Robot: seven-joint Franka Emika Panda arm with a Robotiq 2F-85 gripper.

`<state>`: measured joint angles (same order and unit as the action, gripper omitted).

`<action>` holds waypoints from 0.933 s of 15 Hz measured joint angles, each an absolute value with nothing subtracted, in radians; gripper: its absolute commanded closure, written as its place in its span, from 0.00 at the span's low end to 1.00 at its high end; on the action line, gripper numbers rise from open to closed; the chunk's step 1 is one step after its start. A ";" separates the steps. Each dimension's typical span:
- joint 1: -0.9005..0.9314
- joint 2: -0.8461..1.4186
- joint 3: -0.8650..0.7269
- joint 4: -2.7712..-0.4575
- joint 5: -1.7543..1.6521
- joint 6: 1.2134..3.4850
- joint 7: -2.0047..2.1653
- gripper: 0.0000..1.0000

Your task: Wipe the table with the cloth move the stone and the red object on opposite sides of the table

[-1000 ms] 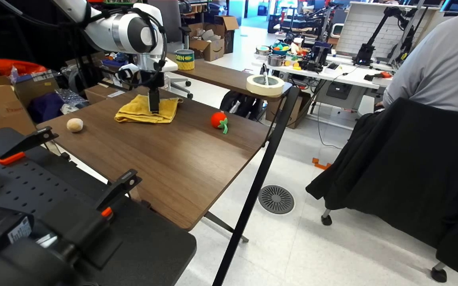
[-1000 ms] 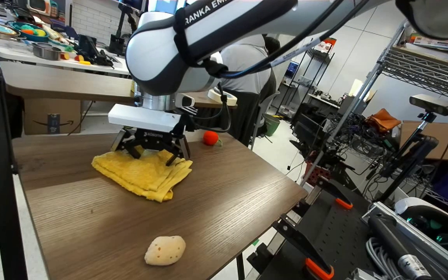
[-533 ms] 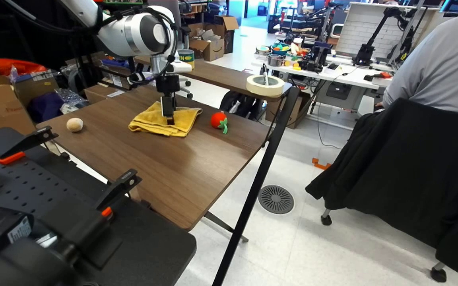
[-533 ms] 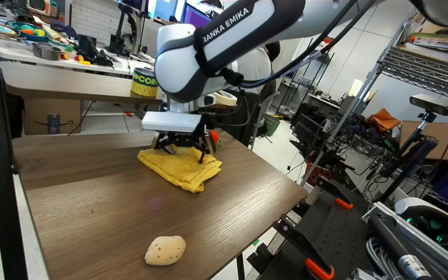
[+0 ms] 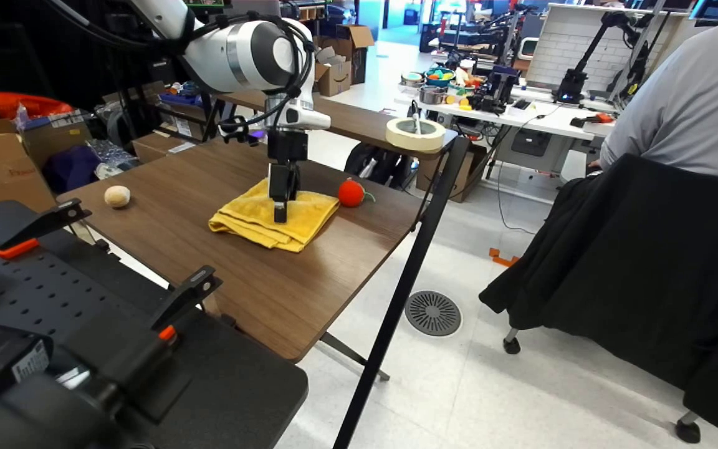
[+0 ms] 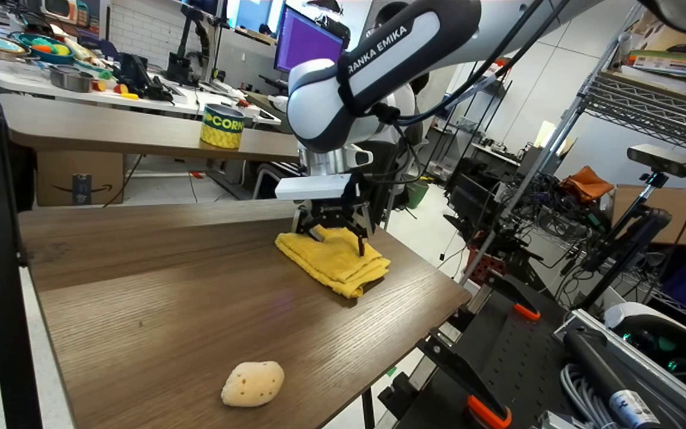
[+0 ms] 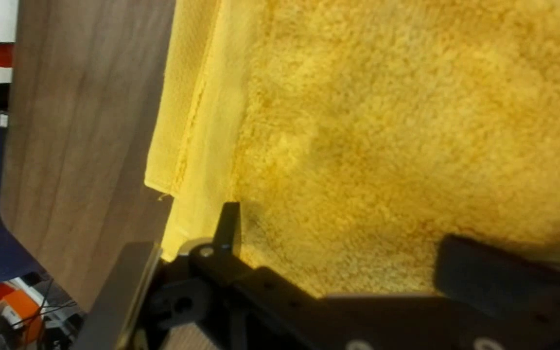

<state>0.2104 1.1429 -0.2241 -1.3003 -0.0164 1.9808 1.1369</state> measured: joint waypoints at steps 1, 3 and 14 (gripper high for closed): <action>0.203 1.138 -0.222 -1.308 -0.016 1.971 1.121 0.00; 0.199 1.123 -0.220 -1.337 -0.025 1.967 1.081 0.00; 0.176 0.858 -0.194 -1.861 -0.036 2.640 1.032 0.00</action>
